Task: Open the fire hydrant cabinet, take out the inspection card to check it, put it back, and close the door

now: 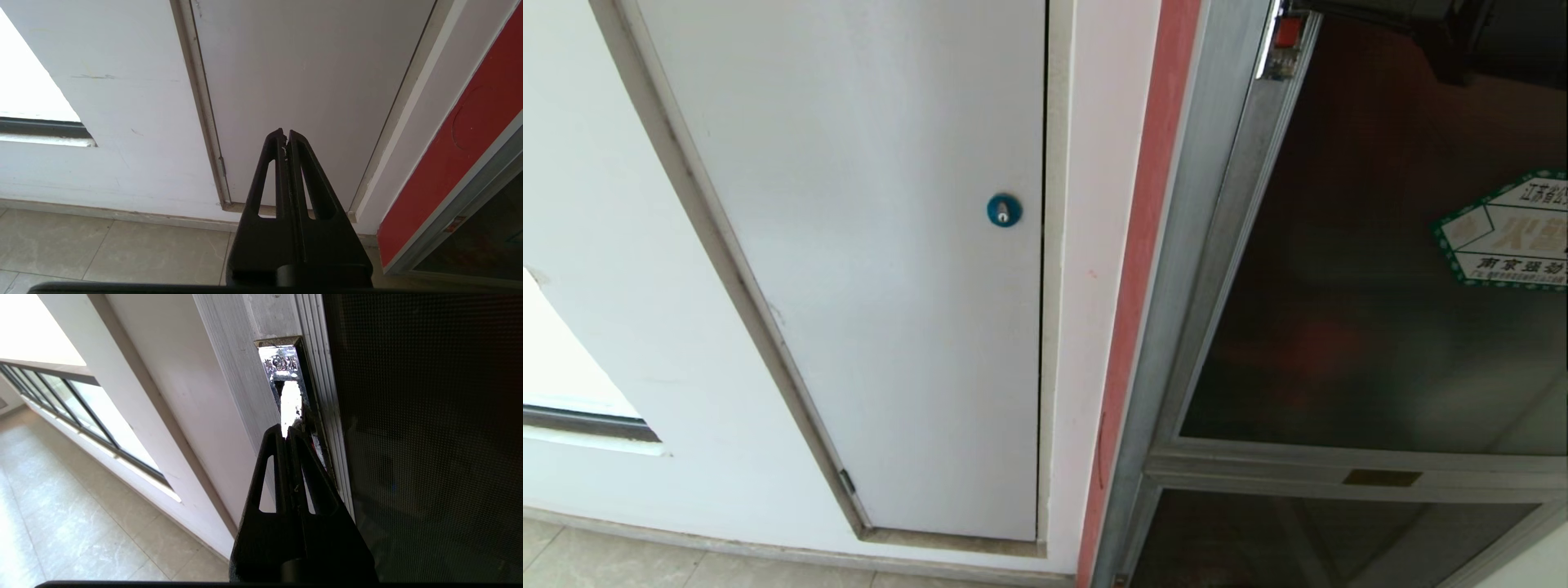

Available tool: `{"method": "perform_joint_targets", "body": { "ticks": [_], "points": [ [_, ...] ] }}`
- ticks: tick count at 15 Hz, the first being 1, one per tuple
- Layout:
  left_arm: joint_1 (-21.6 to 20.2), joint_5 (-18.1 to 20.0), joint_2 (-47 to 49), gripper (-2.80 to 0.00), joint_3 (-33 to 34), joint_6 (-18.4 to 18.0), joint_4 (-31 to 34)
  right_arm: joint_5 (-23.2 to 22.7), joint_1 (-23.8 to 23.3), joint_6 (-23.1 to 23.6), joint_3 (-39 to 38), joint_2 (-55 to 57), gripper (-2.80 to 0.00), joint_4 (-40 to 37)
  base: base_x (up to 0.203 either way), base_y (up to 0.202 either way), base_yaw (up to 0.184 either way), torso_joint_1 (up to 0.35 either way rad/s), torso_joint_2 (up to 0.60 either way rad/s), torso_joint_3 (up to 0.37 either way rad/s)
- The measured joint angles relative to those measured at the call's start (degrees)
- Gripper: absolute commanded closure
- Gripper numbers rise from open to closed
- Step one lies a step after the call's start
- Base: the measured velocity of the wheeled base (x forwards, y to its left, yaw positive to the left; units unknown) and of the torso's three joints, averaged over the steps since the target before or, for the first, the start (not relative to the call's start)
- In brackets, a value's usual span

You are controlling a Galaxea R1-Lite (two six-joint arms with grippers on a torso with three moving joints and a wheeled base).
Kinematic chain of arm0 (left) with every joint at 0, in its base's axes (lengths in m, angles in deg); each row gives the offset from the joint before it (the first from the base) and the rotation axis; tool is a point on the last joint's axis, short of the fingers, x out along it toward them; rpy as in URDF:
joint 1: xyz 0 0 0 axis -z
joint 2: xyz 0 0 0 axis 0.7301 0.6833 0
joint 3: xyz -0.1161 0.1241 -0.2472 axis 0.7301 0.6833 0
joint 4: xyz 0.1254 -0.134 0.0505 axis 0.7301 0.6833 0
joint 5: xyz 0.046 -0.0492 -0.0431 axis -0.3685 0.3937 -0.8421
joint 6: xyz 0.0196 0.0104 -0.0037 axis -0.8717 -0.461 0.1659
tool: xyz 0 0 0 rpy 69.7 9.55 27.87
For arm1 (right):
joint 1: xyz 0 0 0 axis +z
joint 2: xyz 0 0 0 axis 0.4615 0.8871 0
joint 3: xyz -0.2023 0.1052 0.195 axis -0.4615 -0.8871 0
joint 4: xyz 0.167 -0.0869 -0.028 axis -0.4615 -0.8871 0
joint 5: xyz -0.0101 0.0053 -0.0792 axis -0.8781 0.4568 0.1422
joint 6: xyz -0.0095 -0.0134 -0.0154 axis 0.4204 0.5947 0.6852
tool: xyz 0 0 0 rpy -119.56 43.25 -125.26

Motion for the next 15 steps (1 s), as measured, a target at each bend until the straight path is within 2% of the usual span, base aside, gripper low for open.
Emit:
{"method": "perform_joint_targets", "body": {
  "ticks": [15],
  "points": [
    [0.0, 0.0, 0.0, 0.00, 0.0, 0.0, 0.0, -0.1, -1.1, 0.2, 0.8, 1.8, 0.00, 0.1, 0.000, 0.000, 0.000, 0.000, 0.00, 0.000]
  ]
}}
